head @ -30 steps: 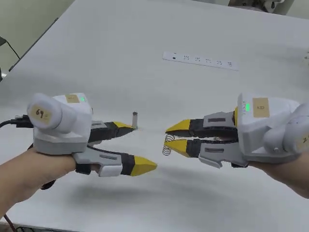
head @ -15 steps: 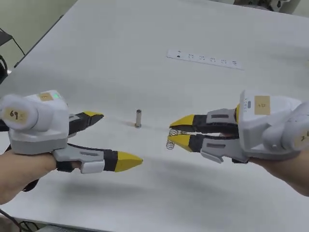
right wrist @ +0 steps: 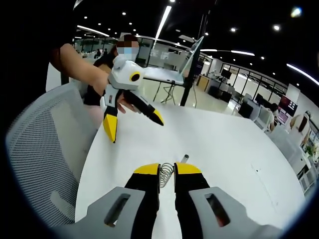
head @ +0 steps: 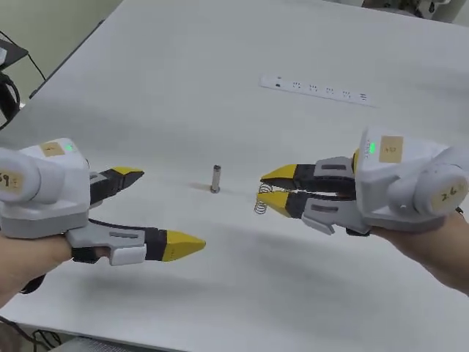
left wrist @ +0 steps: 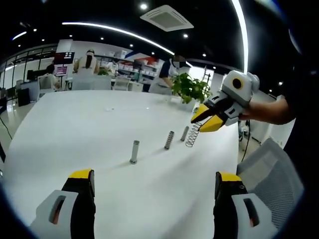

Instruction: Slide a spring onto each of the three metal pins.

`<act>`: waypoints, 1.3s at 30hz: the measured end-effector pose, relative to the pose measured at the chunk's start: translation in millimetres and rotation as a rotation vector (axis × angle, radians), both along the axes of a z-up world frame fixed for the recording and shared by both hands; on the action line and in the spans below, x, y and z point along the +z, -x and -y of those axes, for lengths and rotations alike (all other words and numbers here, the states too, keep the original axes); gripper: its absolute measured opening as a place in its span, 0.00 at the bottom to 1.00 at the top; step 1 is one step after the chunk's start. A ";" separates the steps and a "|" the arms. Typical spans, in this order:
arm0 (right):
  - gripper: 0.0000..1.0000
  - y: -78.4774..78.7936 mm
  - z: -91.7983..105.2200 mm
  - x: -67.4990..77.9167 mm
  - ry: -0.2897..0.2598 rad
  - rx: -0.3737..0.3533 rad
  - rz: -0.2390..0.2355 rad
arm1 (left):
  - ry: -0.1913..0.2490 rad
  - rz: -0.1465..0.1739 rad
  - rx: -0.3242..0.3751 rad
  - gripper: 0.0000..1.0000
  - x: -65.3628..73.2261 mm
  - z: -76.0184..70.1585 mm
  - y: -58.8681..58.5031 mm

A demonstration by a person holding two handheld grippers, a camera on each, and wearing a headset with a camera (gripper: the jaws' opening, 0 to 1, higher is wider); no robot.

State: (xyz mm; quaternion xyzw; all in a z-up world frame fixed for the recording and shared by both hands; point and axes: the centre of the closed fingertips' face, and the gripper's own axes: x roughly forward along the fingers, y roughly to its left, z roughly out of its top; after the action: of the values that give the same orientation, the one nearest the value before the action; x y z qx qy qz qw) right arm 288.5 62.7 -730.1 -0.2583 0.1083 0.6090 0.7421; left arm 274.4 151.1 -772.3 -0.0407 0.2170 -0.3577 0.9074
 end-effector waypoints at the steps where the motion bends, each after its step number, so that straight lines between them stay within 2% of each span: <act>1: 0.08 -1.9 -1.8 1.1 -0.004 -0.002 0.000 | -0.001 0.000 0.000 0.98 -0.3 -0.1 0.4; 9: 0.08 -20.5 -16.6 7.7 -0.006 0.000 0.019 | -0.003 -0.006 0.004 0.98 -2.7 -2.3 4.7; 16: 0.08 -33.5 -29.4 12.8 -0.024 -0.003 0.014 | -0.003 -0.006 0.015 0.98 -1.8 -7.5 6.3; 27: 0.08 -53.5 -49.5 9.3 -0.035 -0.025 -0.004 | 0.002 -0.011 0.024 0.98 -3.3 -10.1 9.8; 39: 0.08 -61.0 -62.7 6.1 -0.038 -0.032 -0.022 | 0.004 -0.009 0.039 0.98 -3.2 -12.3 10.4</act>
State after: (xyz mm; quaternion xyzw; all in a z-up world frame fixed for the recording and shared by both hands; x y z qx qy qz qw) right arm 349.5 125.4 -724.1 -0.2356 0.1090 0.6016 0.7554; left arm 264.0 163.4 -775.5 -0.0486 0.2196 -0.3403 0.9130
